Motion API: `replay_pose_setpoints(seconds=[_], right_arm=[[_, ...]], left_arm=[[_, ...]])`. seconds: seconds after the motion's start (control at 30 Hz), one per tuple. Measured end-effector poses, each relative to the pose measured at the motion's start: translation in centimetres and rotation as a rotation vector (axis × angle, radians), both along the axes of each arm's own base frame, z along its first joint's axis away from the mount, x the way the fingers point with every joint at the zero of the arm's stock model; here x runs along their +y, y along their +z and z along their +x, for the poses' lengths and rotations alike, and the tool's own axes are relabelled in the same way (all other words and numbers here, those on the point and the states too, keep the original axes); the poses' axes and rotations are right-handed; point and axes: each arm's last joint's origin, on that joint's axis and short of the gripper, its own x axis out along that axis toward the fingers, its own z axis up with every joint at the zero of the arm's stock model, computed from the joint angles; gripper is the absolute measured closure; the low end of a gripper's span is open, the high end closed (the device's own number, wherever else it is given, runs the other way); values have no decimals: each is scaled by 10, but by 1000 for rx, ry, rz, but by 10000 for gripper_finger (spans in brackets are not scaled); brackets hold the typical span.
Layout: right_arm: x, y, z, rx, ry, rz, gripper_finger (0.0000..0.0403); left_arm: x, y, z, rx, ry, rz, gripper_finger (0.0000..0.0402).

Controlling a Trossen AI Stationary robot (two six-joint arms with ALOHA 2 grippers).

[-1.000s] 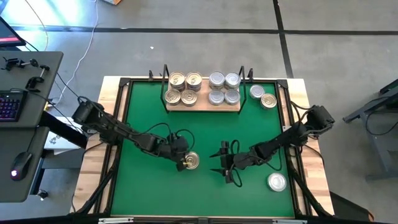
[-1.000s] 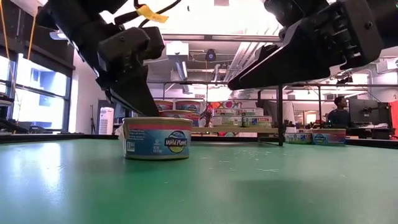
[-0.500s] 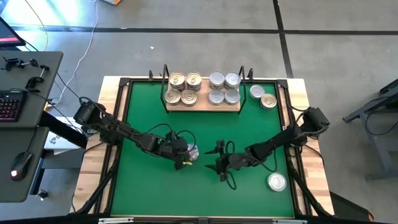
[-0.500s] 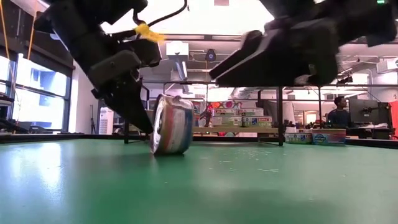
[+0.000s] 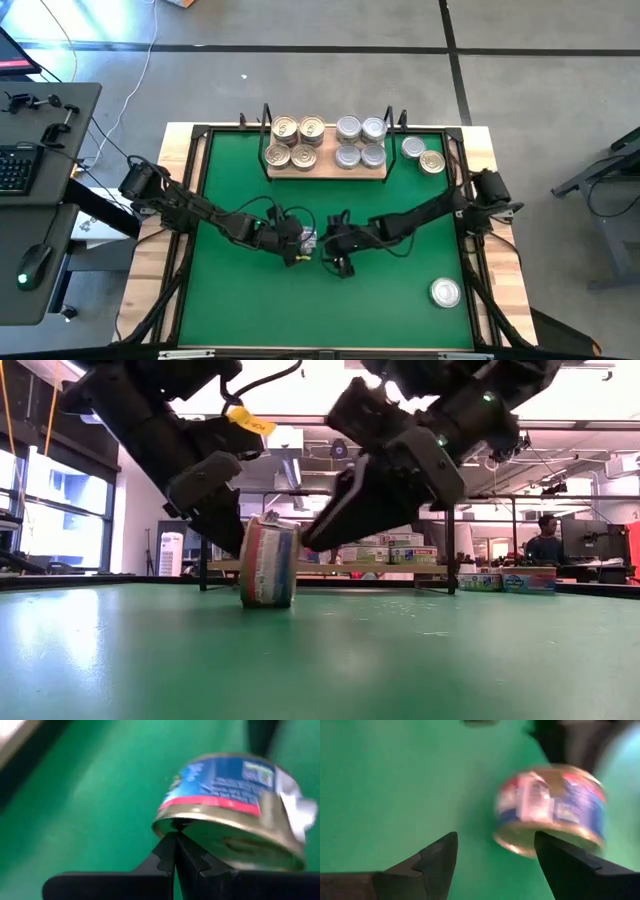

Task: Stack canned seafood by type on shelf
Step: Stack the blue pink tuna can on top of the other blue pink tuna can on the shelf

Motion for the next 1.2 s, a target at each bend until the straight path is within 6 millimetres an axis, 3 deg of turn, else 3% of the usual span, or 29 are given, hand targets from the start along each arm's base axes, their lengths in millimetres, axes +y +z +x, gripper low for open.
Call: replay_pose_setpoints(seconds=[0.13,0.37,0.53,0.8,0.97,1.2], right_arm=[[13,4,15,24,87,-6,143],[20,34,21,157,106,-148,143],[-5,37,28,134,95,-269,143],[-52,39,42,36,252,-145,143],[-62,23,51,-14,365,-116,143],[-60,13,58,-44,368,-76,124]], left_arm=[[2,1,0,7,-11,46,401],[3,13,-5,13,-45,80,401],[1,31,-17,7,-47,105,401],[-10,57,-50,9,-20,52,401],[-26,50,-55,27,-29,-17,401],[-45,23,-47,39,-17,-25,401]])
